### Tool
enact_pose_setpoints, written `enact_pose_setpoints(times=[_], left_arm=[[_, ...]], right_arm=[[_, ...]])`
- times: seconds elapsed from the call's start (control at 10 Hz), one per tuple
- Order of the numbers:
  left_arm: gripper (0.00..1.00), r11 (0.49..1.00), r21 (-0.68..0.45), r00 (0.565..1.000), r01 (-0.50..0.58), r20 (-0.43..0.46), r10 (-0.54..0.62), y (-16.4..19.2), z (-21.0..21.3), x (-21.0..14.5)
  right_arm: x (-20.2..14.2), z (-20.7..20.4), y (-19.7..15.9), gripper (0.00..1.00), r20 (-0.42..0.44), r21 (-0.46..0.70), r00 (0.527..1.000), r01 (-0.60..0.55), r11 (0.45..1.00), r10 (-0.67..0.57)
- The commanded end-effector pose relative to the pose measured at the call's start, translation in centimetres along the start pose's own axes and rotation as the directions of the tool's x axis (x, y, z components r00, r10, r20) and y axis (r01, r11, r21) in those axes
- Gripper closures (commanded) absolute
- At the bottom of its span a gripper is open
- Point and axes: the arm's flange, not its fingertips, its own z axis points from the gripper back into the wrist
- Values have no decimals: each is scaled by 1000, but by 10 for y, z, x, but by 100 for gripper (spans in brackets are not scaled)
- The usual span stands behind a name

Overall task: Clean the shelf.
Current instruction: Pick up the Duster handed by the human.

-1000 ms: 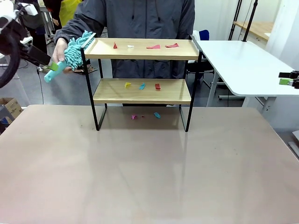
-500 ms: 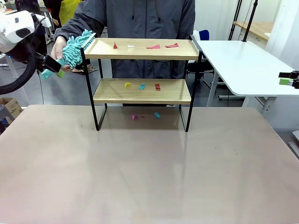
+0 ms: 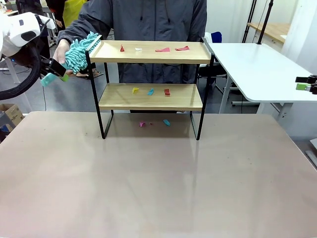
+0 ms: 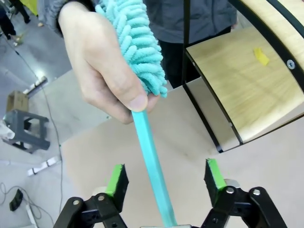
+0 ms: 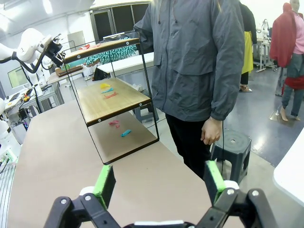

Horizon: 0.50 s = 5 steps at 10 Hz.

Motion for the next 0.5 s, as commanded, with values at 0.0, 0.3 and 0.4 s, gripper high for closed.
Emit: enact_pose_setpoints(times=[0.0,0.3,0.4], left_arm=[[87,999,48,1000,-25,-11,26,1,1,2],[100,997,76,999,-34,-39,37,4,4,2],[95,994,97,997,-41,-55,47,4,5,1]], right_arm=[[2,-1,1,0,-3,1,1000,1,1000,-1],[2,-1,1,0,-3,1,1000,1,1000,-1],[2,-1,1,0,-3,1,1000,1,1000,-1]])
